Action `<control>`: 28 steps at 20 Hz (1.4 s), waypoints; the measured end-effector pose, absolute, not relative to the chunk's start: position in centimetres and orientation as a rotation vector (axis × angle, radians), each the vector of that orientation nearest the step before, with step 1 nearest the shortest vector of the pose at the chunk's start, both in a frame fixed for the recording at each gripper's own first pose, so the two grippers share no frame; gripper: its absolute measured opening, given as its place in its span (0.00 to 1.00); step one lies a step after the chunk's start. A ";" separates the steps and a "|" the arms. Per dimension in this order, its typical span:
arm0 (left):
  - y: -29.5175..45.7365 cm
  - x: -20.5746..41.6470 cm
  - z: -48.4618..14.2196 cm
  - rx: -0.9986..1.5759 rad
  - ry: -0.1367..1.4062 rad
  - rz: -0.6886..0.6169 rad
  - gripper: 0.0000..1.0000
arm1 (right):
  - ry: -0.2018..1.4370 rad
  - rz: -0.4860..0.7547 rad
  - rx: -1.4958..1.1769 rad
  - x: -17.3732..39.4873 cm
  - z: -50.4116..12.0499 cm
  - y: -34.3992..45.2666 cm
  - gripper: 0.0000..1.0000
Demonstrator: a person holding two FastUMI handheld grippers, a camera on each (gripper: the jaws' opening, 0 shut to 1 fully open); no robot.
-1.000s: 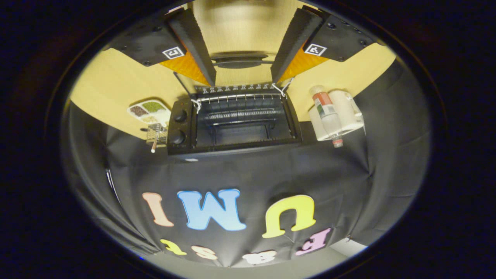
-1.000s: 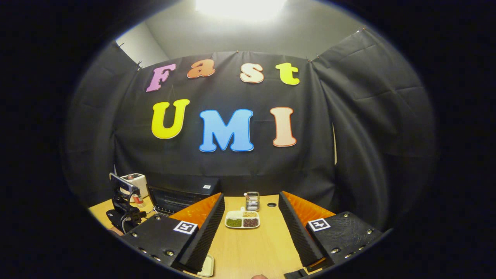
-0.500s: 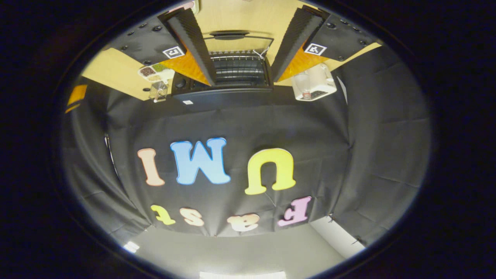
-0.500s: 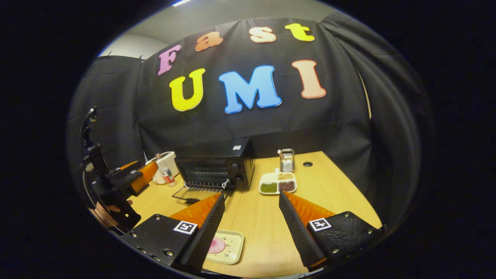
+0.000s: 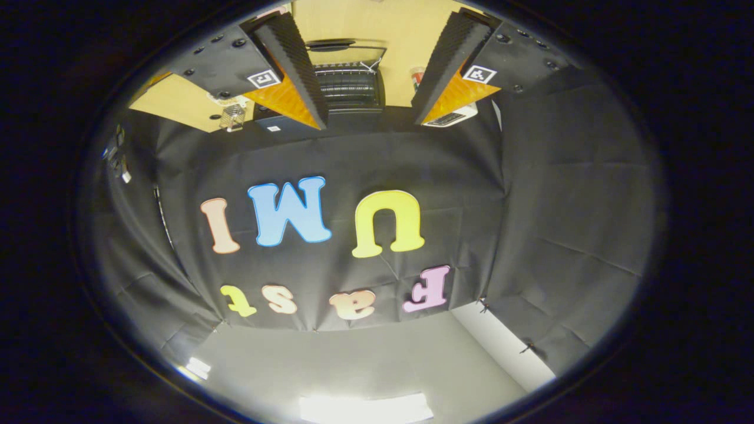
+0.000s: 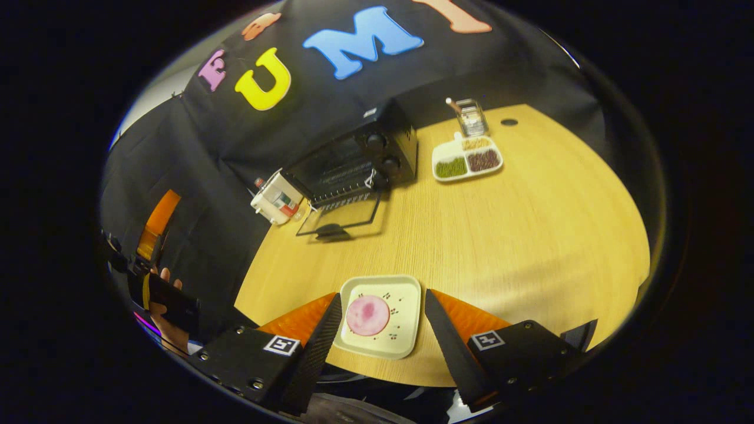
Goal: Open the electric oven with the left hand, put the food in, and close the electric oven.
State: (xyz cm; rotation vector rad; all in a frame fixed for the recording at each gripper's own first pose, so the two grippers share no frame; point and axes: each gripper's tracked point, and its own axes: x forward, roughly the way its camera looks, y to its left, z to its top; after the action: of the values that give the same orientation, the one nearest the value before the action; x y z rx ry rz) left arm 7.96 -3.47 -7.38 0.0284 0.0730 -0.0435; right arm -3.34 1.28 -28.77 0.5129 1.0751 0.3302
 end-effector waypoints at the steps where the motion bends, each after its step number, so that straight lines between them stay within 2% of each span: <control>1: -3.3 7.7 -7.4 0.025 0.074 -0.038 1.00 | 1.110 0.336 0.516 -3.4 -29.6 1.4 0.90; 2: -3.0 7.5 -7.4 0.024 0.077 -0.029 1.00 | 1.143 0.340 0.516 -3.8 -30.4 1.4 0.90; 3: -2.6 7.2 -7.5 0.025 0.081 -0.021 0.91 | 1.174 0.347 0.524 -4.0 -31.3 1.6 0.91; 4: -2.4 7.0 -7.6 0.030 0.084 -0.016 0.93 | 1.200 0.353 0.549 -4.0 -32.0 1.8 0.90; 5: -2.1 6.8 -7.7 0.036 0.087 -0.007 0.95 | 1.229 0.353 0.580 -4.0 -32.7 2.2 0.81; 6: -1.9 6.5 -7.6 0.039 0.085 -0.003 0.98 | 1.262 0.351 0.610 -4.1 -33.3 2.4 0.86; 7: -1.8 6.4 -7.6 0.041 0.084 0.003 1.00 | 1.296 0.345 0.624 -4.4 -34.1 2.5 0.86; 14: -1.4 6.1 -8.5 0.031 0.104 0.029 1.00 | 1.414 0.301 0.579 -5.1 -38.2 2.6 0.86; 15: -1.5 6.3 -8.5 0.034 0.104 0.030 1.00 | 1.418 0.297 0.578 -5.2 -38.9 2.6 0.53; 16: -1.5 6.4 -8.4 0.035 0.102 0.031 1.00 | 1.433 0.291 0.595 -5.2 -38.2 2.6 0.36; 19: -1.8 6.6 -8.6 0.035 0.104 0.031 1.00 | 1.454 0.295 0.604 -5.1 -38.4 2.7 0.35; 20: -2.0 6.6 -8.5 0.032 0.103 0.029 0.96 | 1.460 0.287 0.582 -5.1 -38.7 2.4 0.35; 21: -2.2 6.7 -8.5 0.032 0.105 0.029 0.90 | 1.450 0.264 0.559 -5.1 -39.3 1.7 0.24; 22: -2.3 6.8 -8.5 0.030 0.101 0.031 1.00 | 1.451 0.275 0.566 -5.4 -39.5 1.5 0.01; 25: -2.6 6.4 -8.4 0.006 0.091 0.036 1.00 | 1.454 0.273 0.591 -4.2 -39.0 1.3 0.03; 28: -2.5 5.5 -7.8 0.001 0.085 0.051 1.00 | 1.453 0.279 0.584 -5.4 -38.8 1.9 0.00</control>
State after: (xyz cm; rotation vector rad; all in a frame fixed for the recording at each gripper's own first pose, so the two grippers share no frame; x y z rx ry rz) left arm 5.50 -2.50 -7.77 0.0013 0.0846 0.0509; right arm -5.44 1.90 -38.79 0.5836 1.4535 0.2794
